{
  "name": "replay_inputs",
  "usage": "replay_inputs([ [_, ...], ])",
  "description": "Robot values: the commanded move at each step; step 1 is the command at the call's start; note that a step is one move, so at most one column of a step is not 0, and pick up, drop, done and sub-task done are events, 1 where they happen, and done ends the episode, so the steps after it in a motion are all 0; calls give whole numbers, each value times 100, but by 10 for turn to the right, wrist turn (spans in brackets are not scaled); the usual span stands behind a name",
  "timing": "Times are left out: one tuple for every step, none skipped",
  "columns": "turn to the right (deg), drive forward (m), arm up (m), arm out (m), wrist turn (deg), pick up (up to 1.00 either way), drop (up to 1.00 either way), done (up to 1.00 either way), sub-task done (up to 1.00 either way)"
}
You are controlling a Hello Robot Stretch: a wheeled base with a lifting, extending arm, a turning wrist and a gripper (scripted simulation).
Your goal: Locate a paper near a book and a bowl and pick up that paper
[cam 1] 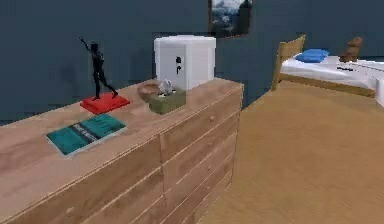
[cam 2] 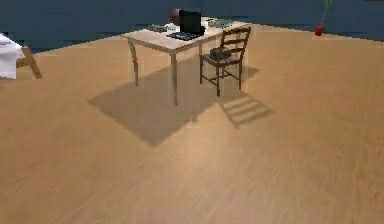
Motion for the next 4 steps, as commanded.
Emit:
replay_inputs([
  [390, 0, 0, 0, 0, 0, 0, 0, 0],
  [0, 15, 0, 0, 0, 0, 0, 0, 0],
  [-450, 0, 0, 0, 0, 0, 0, 0, 0],
  [-450, 0, 0, 0, 0, 0, 0, 0, 0],
])
